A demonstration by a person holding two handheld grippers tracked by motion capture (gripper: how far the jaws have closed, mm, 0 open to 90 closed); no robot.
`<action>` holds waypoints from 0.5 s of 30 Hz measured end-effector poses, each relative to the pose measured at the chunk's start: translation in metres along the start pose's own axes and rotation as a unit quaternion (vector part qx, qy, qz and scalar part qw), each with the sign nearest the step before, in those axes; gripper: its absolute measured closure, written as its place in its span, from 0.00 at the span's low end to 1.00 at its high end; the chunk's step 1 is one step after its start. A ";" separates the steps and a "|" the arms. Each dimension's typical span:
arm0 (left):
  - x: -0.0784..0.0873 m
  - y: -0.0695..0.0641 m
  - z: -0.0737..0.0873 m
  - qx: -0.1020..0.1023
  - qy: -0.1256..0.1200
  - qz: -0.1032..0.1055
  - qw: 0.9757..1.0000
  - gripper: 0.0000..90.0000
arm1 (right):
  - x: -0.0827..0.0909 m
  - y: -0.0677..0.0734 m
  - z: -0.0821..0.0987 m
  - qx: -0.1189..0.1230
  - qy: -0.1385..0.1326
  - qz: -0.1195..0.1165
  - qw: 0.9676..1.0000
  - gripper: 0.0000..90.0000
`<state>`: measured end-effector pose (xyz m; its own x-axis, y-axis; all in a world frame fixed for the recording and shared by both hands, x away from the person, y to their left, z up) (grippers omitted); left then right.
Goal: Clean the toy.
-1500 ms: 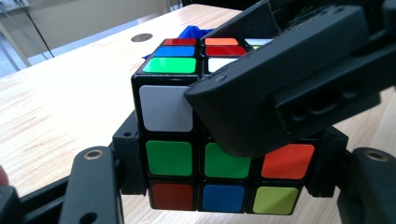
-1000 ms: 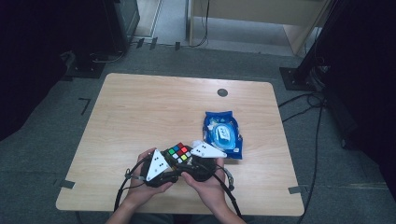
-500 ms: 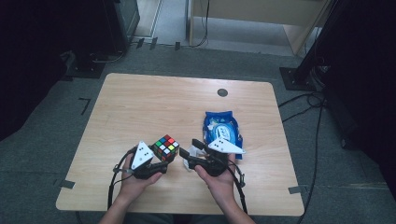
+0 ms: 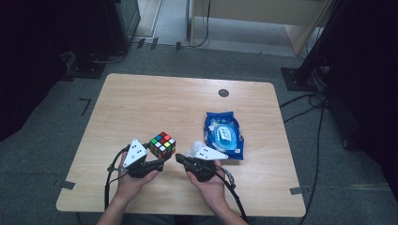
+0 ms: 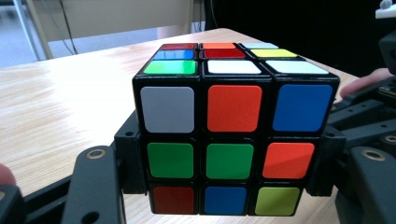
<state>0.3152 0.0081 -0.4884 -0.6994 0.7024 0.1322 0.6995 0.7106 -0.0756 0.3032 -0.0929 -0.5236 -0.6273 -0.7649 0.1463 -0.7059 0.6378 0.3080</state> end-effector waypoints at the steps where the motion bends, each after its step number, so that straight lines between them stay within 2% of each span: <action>1: 0.000 -0.001 0.000 0.002 -0.001 0.001 1.000 0.38 | -0.001 0.000 -0.001 0.003 -0.004 -0.005 1.000 1.00; 5: -0.001 -0.004 -0.001 0.001 -0.002 0.005 1.000 0.38 | -0.001 0.000 0.000 0.003 -0.003 -0.006 1.000 1.00; 8: -0.002 -0.005 0.000 0.003 -0.002 0.008 1.000 0.38 | 0.000 -0.001 -0.004 0.001 -0.016 -0.010 1.000 1.00; 15: -0.002 -0.005 0.000 0.017 0.000 0.017 1.000 0.38 | 0.002 -0.002 -0.007 0.006 -0.019 -0.009 1.000 1.00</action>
Point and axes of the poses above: each handheld gripper's, and its own axes: x roughly backward along the jaws, z roughly out of its underside, y roughly to its left, the point moved 9 cm from there along -x, roughly forward along the jaws, and after that the axes turned 12 degrees about -y, right-handed, at the moved point
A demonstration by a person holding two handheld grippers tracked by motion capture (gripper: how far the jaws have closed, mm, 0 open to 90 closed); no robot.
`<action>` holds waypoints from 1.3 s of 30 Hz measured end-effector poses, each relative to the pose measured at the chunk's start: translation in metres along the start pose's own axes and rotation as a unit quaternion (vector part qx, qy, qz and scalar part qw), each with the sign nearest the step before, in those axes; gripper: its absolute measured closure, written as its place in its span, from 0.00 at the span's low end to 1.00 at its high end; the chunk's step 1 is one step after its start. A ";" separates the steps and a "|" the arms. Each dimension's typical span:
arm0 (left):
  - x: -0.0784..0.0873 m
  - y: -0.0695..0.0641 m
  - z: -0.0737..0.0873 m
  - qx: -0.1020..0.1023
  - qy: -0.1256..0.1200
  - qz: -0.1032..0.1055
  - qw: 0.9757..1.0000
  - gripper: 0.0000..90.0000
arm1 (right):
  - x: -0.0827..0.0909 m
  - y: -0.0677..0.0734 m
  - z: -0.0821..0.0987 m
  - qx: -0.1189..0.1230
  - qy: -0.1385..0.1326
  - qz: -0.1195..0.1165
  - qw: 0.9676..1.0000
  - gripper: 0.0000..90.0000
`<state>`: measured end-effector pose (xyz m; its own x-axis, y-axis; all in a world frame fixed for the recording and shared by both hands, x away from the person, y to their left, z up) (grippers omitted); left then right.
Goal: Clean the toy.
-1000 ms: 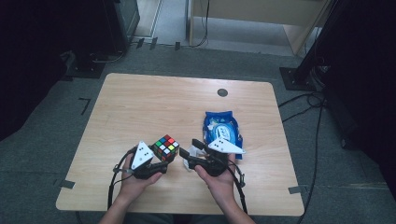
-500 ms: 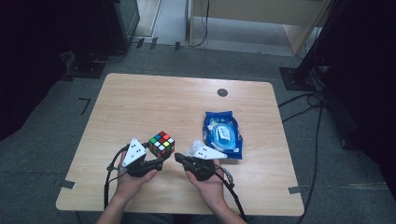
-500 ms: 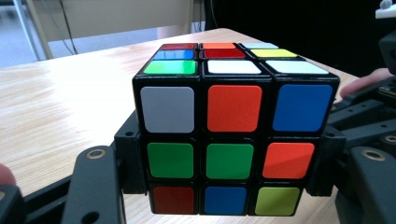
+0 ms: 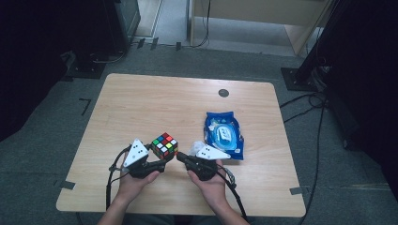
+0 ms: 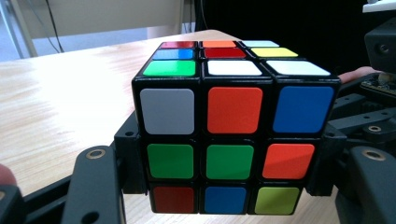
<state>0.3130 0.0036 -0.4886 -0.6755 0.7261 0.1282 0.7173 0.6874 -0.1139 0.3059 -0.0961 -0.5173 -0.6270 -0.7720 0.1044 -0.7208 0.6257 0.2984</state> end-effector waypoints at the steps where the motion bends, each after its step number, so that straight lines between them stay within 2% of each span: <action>1: 0.000 0.000 0.000 0.001 0.001 0.001 1.000 0.38 | 0.000 0.000 0.000 0.000 0.001 0.000 1.000 1.00; 8: -0.001 -0.002 0.005 0.010 0.013 0.015 1.000 0.38 | 0.002 -0.002 -0.003 -0.006 -0.005 0.005 1.000 1.00; 13: -0.003 -0.005 0.009 -0.002 0.026 0.021 0.999 0.38 | 0.006 -0.005 -0.010 -0.009 -0.018 0.009 1.000 1.00; 15: -0.003 -0.006 0.009 -0.008 0.023 0.020 0.999 0.38 | 0.007 -0.006 -0.011 -0.007 -0.020 0.010 1.000 1.00; 17: -0.002 -0.008 0.008 -0.016 0.020 0.020 0.999 0.38 | 0.008 -0.005 -0.012 -0.002 -0.021 0.008 1.000 1.00; 19: -0.002 -0.008 0.007 -0.016 0.016 0.021 1.000 0.38 | 0.008 -0.007 -0.014 0.016 -0.023 0.015 0.999 1.00; 20: -0.001 -0.007 0.006 -0.013 0.014 0.021 1.000 0.38 | 0.009 -0.009 -0.014 0.033 -0.020 0.023 0.999 1.00; 23: 0.003 -0.001 0.003 -0.004 0.003 0.018 1.000 0.38 | 0.011 -0.022 -0.011 0.056 0.001 0.054 0.997 0.82; 24: 0.004 0.000 0.003 -0.004 0.000 0.016 1.000 0.38 | 0.010 -0.027 -0.008 0.063 0.014 0.063 0.996 0.76; 26: 0.006 0.002 0.002 -0.001 -0.004 0.015 1.000 0.38 | 0.008 -0.040 0.006 0.071 0.055 0.088 0.992 0.65; 30: 0.006 0.001 0.003 -0.007 -0.003 0.018 1.000 0.38 | 0.003 -0.052 0.026 0.094 0.092 0.112 0.985 0.57; 35: 0.007 0.001 0.005 -0.009 0.000 0.020 1.000 0.38 | 0.002 -0.061 0.036 0.132 0.122 0.135 0.974 0.58; 36: 0.007 0.001 0.005 -0.010 0.001 0.021 1.000 0.38 | 0.002 -0.063 0.037 0.142 0.128 0.143 0.971 0.58; 39: 0.008 0.000 0.006 -0.014 0.001 0.023 1.000 0.38 | 0.004 -0.068 0.039 0.145 0.145 0.155 0.966 0.60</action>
Point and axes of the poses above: each handheld gripper's, and its own axes: x roughly backward along the jaws, z roughly out of its underside, y roughly to its left, the point moved 9 cm from there along -x, roughly forward along the jaws, and after that the axes turned 12 degrees about -y, right-handed, at the moved point
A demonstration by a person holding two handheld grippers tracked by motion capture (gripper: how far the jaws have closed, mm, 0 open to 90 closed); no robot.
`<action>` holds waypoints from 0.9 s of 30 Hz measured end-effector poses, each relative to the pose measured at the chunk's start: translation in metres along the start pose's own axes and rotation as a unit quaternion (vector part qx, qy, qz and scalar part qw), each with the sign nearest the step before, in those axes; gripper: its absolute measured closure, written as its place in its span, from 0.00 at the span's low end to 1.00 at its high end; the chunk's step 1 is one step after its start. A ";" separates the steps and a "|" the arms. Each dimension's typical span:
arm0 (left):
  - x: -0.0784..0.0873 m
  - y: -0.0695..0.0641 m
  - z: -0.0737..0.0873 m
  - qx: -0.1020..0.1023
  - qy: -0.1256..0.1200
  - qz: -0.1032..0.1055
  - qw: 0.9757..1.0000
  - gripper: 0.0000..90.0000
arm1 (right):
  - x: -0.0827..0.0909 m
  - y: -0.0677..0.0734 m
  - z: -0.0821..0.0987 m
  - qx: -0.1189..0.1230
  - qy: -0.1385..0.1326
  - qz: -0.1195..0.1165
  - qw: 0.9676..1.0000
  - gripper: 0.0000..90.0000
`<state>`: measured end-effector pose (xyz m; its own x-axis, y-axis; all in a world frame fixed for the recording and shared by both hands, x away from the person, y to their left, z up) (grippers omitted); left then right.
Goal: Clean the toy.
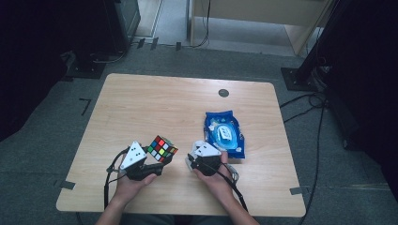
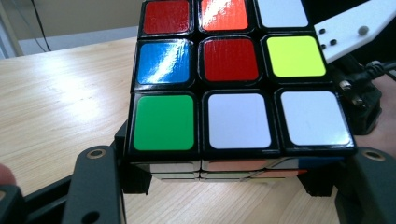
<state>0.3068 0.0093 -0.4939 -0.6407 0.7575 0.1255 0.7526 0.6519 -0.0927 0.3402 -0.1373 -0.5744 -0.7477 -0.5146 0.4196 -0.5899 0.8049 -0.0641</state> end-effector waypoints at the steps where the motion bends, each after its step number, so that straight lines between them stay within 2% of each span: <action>1: 0.000 -0.001 0.000 0.001 -0.002 0.002 1.000 0.38 | 0.000 -0.002 0.001 0.001 0.004 0.004 1.000 0.60; 4: 0.001 -0.002 -0.001 -0.006 -0.002 0.004 1.000 0.38 | 0.000 -0.007 0.004 -0.004 0.018 0.012 1.000 0.64; 7: 0.001 -0.003 -0.001 -0.006 -0.003 0.007 1.000 0.38 | 0.001 -0.009 0.005 -0.011 0.019 0.013 1.000 0.73; 11: 0.002 -0.003 -0.001 -0.006 -0.006 0.010 1.000 0.38 | 0.004 -0.016 0.007 -0.005 0.021 0.030 0.999 0.94; 15: 0.001 -0.002 0.001 -0.002 -0.007 0.007 1.000 0.38 | 0.008 -0.019 0.007 0.002 0.025 0.023 0.999 0.99; 16: 0.001 -0.001 0.003 -0.001 -0.005 0.008 1.000 0.38 | 0.009 -0.018 0.006 -0.004 0.023 0.020 1.000 0.99; 18: 0.000 -0.001 0.005 -0.004 -0.001 0.008 1.000 0.38 | 0.016 -0.013 -0.006 -0.009 -0.013 0.001 1.000 0.99; 20: -0.001 -0.003 0.007 -0.005 -0.001 0.012 1.000 0.38 | 0.022 -0.008 -0.019 -0.016 -0.039 -0.007 0.999 0.99; 21: -0.002 -0.004 0.008 -0.007 0.000 0.014 1.000 0.38 | 0.028 -0.004 -0.032 -0.023 -0.067 -0.020 0.997 0.99; 23: -0.004 -0.007 0.010 -0.012 0.002 0.018 1.000 0.38 | 0.038 0.002 -0.051 -0.025 -0.104 -0.031 0.994 0.99; 25: -0.006 -0.012 0.014 -0.021 0.007 0.023 0.999 0.38 | 0.053 0.012 -0.077 -0.032 -0.159 -0.058 0.985 0.99; 27: -0.007 -0.015 0.017 -0.027 0.011 0.028 0.999 0.38 | 0.062 0.019 -0.090 -0.032 -0.184 -0.071 0.980 0.99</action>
Point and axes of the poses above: each handheld gripper's, and its own axes: x roughly backward along the jaws, z roughly out of its underside, y roughly to its left, the point moved 9 cm from there along -x, roughly forward along the jaws, and after that the axes turned 12 degrees about -y, right-handed, at the moved point
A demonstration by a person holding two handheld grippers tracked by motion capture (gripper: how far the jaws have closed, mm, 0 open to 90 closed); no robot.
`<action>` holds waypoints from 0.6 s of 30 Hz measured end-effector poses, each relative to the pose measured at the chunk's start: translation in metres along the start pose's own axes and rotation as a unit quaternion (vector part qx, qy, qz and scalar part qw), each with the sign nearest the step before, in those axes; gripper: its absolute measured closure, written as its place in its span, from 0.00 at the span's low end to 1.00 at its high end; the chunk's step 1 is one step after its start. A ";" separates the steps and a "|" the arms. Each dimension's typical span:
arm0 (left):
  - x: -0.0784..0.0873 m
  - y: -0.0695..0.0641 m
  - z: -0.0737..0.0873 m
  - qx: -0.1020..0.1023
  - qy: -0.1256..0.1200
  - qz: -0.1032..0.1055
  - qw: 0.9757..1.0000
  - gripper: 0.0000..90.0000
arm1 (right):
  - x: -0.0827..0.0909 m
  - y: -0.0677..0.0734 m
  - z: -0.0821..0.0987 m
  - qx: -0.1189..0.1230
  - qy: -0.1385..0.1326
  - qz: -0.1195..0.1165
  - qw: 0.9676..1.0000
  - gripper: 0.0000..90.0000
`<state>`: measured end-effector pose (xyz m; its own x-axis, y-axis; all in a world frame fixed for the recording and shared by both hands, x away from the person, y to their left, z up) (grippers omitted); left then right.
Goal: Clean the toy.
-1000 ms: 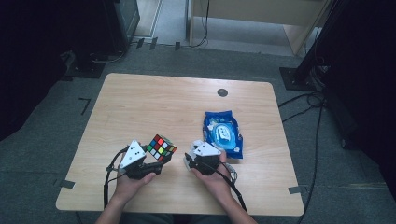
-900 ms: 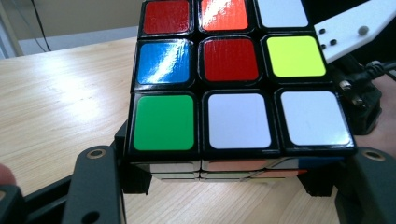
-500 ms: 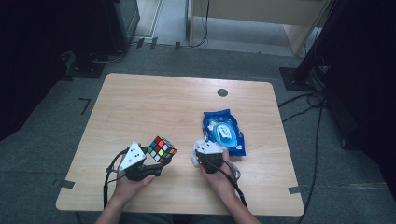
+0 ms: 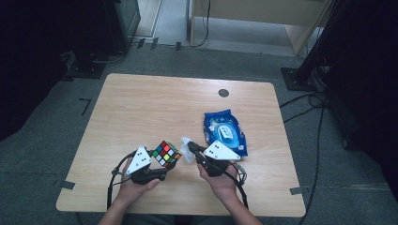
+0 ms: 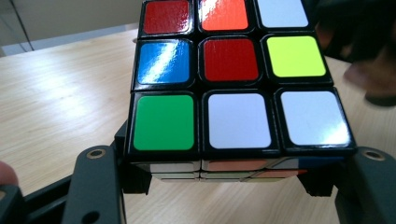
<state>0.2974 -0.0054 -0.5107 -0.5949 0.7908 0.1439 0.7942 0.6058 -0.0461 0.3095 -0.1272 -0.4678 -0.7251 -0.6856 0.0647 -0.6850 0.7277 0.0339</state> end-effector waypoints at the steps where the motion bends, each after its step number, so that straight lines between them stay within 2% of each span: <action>1: -0.002 -0.003 0.001 0.002 0.000 0.003 1.000 0.38 | 0.001 0.004 -0.005 -0.003 -0.008 -0.006 1.000 0.99; 3: -0.004 -0.006 0.003 -0.004 0.003 0.008 1.000 0.38 | 0.002 0.014 -0.014 -0.013 -0.022 -0.031 0.999 0.99; 9: -0.007 -0.018 0.004 -0.016 -0.001 0.023 1.000 0.38 | 0.003 0.029 -0.025 -0.040 -0.045 -0.068 0.996 0.99; 12: -0.007 -0.020 0.003 -0.015 -0.006 0.029 0.999 0.38 | 0.001 0.031 -0.020 -0.055 -0.040 -0.076 0.995 0.99; 18: -0.006 -0.020 0.002 -0.024 -0.006 0.024 0.999 0.38 | -0.002 0.029 -0.014 -0.070 -0.039 -0.070 0.994 0.99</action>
<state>0.2843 -0.0221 -0.5121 -0.5565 0.8206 0.1303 0.8272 0.5619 -0.0060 0.2918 -0.1042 -0.4531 -0.6298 -0.7763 -0.0273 -0.7675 0.6165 0.1756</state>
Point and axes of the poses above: each handheld gripper's, and its own axes: x roughly backward along the jaws, z roughly out of its underside, y roughly to its left, the point moved 9 cm from there along -x, roughly forward along the jaws, and after that the axes turned 12 degrees about -y, right-handed, at the moved point
